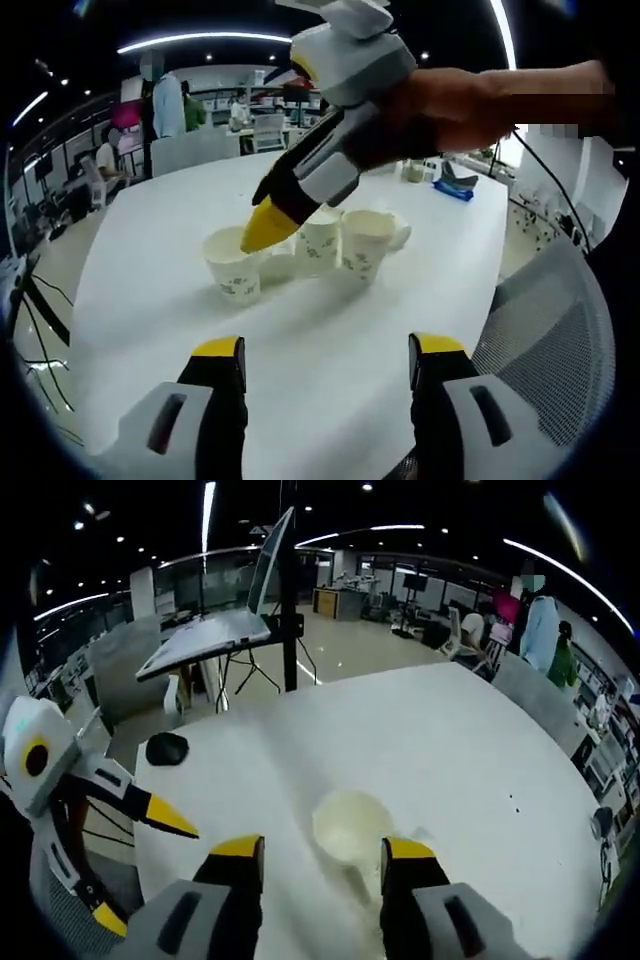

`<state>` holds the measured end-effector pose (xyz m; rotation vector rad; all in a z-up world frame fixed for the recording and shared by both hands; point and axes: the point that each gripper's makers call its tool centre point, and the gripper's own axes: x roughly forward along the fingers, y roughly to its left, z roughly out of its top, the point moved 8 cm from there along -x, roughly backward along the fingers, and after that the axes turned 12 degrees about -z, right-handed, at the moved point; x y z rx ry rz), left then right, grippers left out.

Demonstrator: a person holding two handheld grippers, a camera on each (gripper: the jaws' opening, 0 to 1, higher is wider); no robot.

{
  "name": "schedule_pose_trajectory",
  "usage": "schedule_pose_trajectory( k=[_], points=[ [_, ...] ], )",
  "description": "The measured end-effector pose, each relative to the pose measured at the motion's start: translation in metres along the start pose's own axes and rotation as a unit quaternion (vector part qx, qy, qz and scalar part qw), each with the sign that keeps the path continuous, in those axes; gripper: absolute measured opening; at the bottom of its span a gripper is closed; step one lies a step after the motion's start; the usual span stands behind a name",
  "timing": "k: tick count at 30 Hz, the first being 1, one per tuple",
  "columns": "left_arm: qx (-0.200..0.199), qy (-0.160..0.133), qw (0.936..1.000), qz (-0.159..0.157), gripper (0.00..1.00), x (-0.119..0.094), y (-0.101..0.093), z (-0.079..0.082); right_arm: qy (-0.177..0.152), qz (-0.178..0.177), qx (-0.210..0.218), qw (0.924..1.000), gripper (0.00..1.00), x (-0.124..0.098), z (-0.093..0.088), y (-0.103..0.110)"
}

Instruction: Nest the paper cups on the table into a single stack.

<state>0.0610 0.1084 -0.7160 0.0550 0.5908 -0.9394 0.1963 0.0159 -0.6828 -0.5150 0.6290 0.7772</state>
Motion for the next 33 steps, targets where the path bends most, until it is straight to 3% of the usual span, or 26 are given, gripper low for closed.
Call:
schedule_pose_trajectory(
  k=[15,26,33],
  points=[
    [-0.006,-0.002,0.9999,0.01,0.65,-0.003,-0.006,0.005,0.057,0.037,-0.041,0.9968,0.41,0.055,0.0,0.023],
    [-0.011,0.0,0.9998,0.018,0.65,-0.01,-0.001,-0.002,0.093,0.041,-0.076,0.9919,0.34,0.074,0.006,0.024],
    [-0.017,-0.003,0.9996,0.024,0.64,-0.012,0.002,-0.003,0.115,0.033,-0.091,0.9886,0.22,0.078,-0.003,0.023]
  ],
)
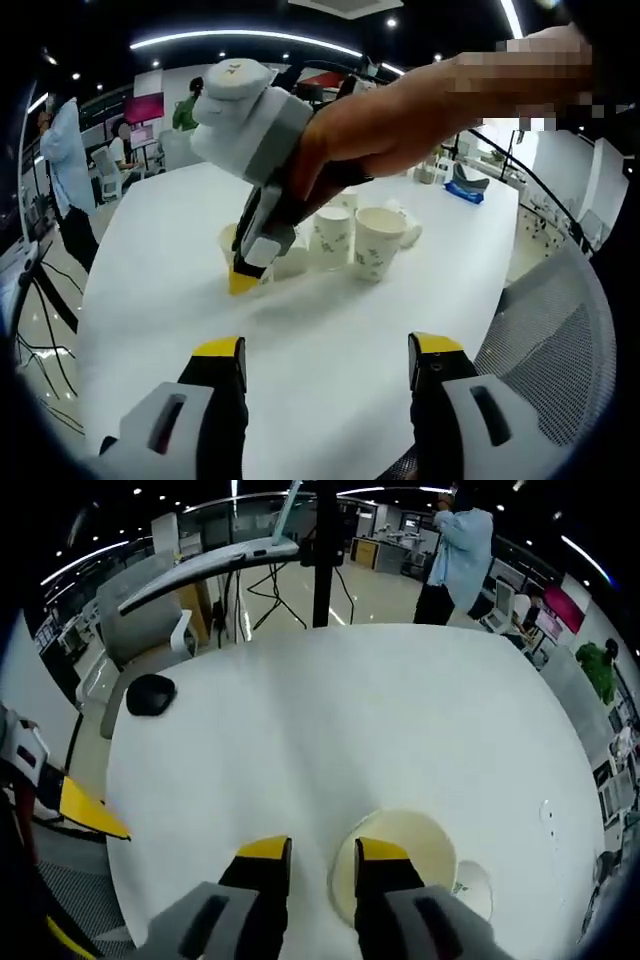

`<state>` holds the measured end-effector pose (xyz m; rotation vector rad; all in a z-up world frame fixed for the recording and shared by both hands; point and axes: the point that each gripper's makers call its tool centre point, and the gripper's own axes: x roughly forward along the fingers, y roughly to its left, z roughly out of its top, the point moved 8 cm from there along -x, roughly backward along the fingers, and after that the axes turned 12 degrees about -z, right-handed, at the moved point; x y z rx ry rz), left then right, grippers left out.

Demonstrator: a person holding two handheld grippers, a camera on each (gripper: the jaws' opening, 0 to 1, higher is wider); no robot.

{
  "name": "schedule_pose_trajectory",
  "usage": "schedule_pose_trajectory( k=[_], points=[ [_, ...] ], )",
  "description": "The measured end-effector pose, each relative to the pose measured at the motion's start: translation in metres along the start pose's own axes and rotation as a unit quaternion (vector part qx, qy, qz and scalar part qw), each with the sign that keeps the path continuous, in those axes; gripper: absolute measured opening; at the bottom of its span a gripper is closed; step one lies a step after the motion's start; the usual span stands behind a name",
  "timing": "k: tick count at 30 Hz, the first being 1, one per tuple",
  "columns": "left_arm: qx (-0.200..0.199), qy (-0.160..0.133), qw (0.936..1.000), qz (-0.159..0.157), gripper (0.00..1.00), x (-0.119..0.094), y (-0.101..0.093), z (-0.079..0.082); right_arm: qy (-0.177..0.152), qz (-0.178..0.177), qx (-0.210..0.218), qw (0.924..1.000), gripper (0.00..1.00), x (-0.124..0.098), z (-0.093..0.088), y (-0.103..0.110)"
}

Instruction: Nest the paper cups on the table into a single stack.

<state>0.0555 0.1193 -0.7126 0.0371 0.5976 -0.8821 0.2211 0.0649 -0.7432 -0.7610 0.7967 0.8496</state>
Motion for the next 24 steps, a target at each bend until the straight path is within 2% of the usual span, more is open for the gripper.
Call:
schedule_pose_trajectory(
  k=[3,7,10,14,19,24],
  points=[
    [-0.006,-0.004,1.0,0.002,0.65,0.001,0.001,-0.001,0.003,0.003,-0.004,1.0,0.21,0.001,0.0,-0.001],
    [-0.006,-0.005,1.0,0.003,0.64,0.001,0.0,-0.001,0.014,0.004,-0.01,0.9998,0.1,0.004,-0.004,0.001],
    [-0.008,-0.006,0.9999,0.007,0.64,0.0,0.002,-0.002,0.025,0.011,-0.003,0.9996,0.06,0.006,-0.008,0.004],
    [-0.018,-0.017,0.9996,0.011,0.64,-0.002,0.004,-0.004,0.026,0.013,-0.03,0.9991,0.01,-0.002,-0.011,0.01],
    [-0.023,-0.01,0.9996,0.008,0.63,-0.003,0.002,-0.008,0.023,0.017,-0.001,0.9996,0.0,-0.01,-0.014,0.008],
    [-0.026,-0.012,0.9995,0.009,0.63,-0.004,0.005,-0.008,0.02,0.017,-0.002,0.9996,0.0,-0.013,-0.019,0.004]
  ],
)
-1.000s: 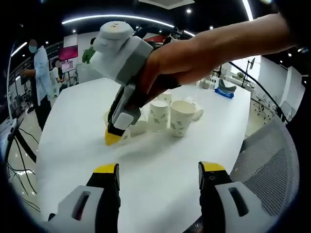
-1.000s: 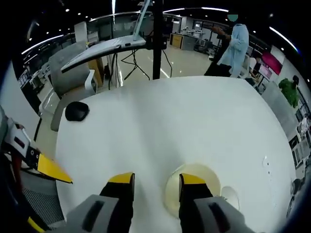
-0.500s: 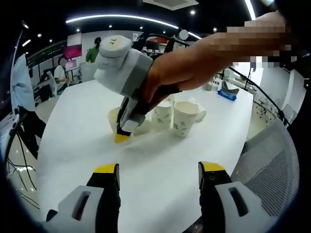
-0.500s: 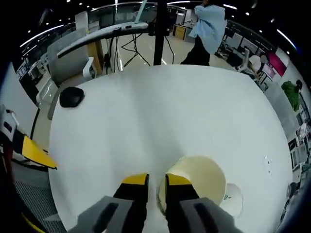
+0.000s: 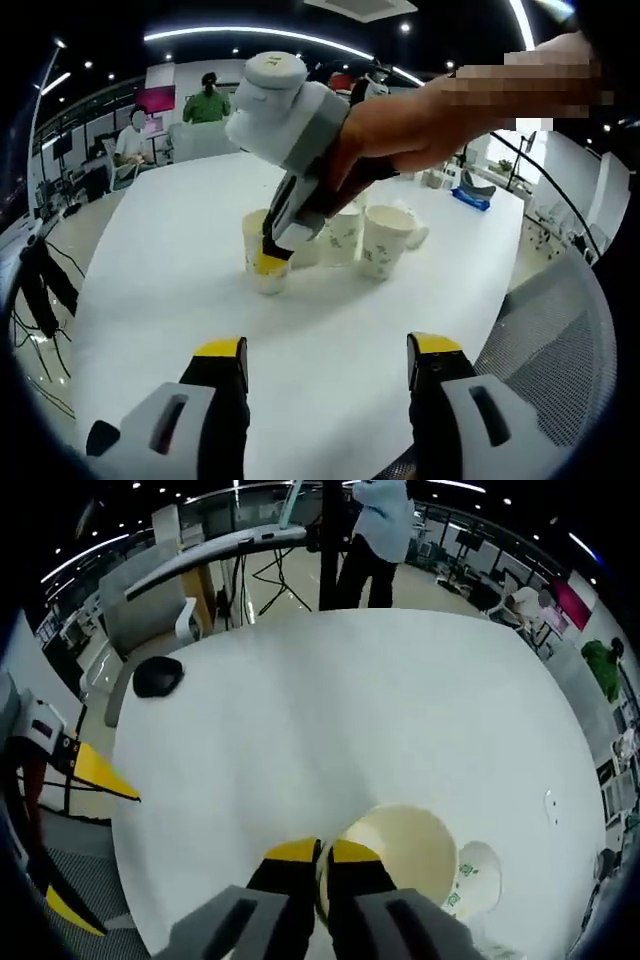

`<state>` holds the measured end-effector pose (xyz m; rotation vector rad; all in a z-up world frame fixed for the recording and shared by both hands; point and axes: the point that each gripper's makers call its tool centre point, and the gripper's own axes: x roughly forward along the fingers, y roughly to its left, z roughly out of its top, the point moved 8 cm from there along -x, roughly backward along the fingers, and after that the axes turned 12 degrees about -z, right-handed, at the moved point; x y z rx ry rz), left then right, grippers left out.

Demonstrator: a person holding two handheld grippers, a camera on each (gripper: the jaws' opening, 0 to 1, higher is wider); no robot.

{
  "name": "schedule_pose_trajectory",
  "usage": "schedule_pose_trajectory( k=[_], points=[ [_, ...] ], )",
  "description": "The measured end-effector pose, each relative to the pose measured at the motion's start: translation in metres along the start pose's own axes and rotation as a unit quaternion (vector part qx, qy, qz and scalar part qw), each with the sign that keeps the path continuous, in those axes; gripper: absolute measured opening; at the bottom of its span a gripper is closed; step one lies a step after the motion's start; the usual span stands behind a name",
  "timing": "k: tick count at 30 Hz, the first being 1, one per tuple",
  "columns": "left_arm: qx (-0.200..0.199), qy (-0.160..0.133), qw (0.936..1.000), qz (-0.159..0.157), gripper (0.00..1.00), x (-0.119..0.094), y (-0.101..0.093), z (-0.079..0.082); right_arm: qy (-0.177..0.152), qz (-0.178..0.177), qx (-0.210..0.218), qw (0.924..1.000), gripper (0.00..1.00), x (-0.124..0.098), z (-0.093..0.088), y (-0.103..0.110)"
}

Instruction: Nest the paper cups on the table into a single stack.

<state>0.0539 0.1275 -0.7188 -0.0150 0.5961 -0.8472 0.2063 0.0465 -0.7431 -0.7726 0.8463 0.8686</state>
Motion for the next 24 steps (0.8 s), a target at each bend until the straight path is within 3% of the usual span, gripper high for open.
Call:
schedule_pose_trajectory(
  k=[6,13,18,24],
  points=[
    [-0.003,-0.004,1.0,0.002,0.63,0.0,0.001,0.002,-0.011,-0.006,0.011,0.9999,0.0,-0.017,0.001,-0.001],
    [-0.002,-0.002,1.0,0.0,0.63,0.001,0.003,0.002,-0.044,-0.007,0.009,0.999,0.0,-0.029,0.016,-0.003],
    [-0.002,-0.005,1.0,0.001,0.63,0.003,0.007,0.002,-0.056,-0.024,-0.007,0.9981,0.0,-0.05,0.023,-0.007],
    [0.008,-0.003,1.0,-0.003,0.64,0.006,0.006,0.003,-0.065,-0.033,0.008,0.9973,0.0,-0.068,0.018,-0.019]
  ],
)
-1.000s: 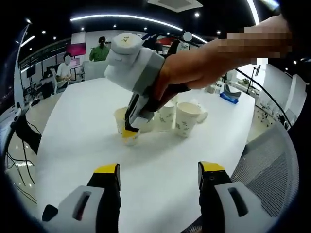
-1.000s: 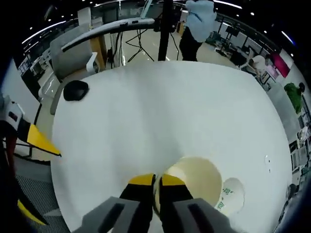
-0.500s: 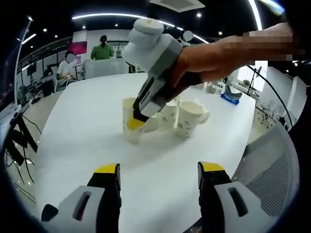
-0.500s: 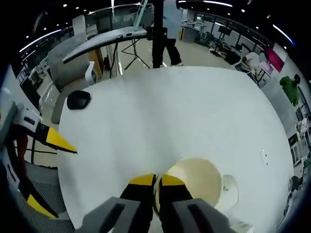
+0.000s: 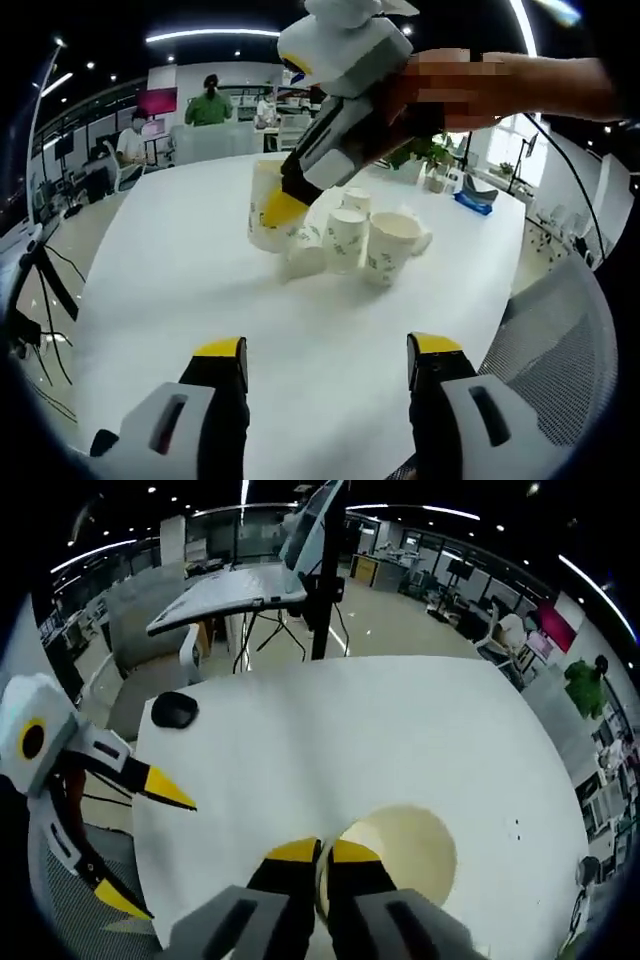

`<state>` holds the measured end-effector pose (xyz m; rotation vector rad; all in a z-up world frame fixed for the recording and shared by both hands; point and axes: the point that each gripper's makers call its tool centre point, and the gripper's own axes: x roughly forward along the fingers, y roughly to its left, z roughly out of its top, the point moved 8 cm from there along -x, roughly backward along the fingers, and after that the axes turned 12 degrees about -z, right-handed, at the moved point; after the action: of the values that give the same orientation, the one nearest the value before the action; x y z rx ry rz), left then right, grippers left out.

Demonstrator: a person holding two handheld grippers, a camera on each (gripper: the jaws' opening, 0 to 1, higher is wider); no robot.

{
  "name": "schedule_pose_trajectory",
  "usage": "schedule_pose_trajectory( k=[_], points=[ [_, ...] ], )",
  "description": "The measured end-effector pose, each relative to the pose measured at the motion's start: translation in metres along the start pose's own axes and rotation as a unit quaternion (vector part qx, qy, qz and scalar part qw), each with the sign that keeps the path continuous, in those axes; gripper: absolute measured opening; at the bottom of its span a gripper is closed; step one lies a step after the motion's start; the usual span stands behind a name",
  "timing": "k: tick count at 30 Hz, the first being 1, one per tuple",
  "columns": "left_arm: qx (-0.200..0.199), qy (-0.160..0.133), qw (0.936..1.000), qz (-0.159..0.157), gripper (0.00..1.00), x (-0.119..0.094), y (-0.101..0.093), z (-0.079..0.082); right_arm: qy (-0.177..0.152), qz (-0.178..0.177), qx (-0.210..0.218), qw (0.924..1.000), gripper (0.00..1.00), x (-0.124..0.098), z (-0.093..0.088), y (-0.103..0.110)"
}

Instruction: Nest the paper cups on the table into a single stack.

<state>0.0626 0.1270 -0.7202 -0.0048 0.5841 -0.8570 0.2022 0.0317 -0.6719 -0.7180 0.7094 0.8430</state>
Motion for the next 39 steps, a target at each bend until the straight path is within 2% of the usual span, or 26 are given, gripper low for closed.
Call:
schedule_pose_trajectory(
  k=[6,11,16,19,23,30,35,39],
  points=[
    [0.006,-0.001,1.0,-0.006,0.64,0.003,-0.002,0.007,0.005,-0.016,-0.004,0.9999,0.0,-0.023,-0.009,-0.01],
    [0.014,0.0,0.9998,-0.014,0.64,0.008,-0.005,0.009,0.011,-0.028,0.001,0.9995,0.0,-0.03,-0.02,-0.026],
    [0.026,0.001,0.9994,-0.021,0.64,0.011,-0.01,0.015,0.013,-0.041,0.007,0.999,0.0,-0.051,-0.031,-0.034],
    [0.027,0.0,0.9993,-0.024,0.64,0.014,-0.009,0.016,0.014,-0.047,0.018,0.9986,0.0,-0.07,-0.044,-0.037],
    [0.03,0.001,0.9992,-0.027,0.64,0.016,-0.01,0.015,0.025,-0.055,0.016,0.9981,0.0,-0.079,-0.059,-0.046],
    [0.037,0.003,0.9986,-0.037,0.64,0.023,-0.013,0.017,0.037,-0.062,0.024,0.9971,0.0,-0.1,-0.081,-0.046],
    [0.04,0.004,0.9983,-0.042,0.64,0.025,-0.016,0.018,0.041,-0.059,0.027,0.9971,0.0,-0.105,-0.086,-0.039],
    [0.043,0.006,0.9981,-0.044,0.64,0.025,-0.018,0.018,0.045,-0.052,0.026,0.9973,0.0,-0.1,-0.088,-0.033]
  ],
)
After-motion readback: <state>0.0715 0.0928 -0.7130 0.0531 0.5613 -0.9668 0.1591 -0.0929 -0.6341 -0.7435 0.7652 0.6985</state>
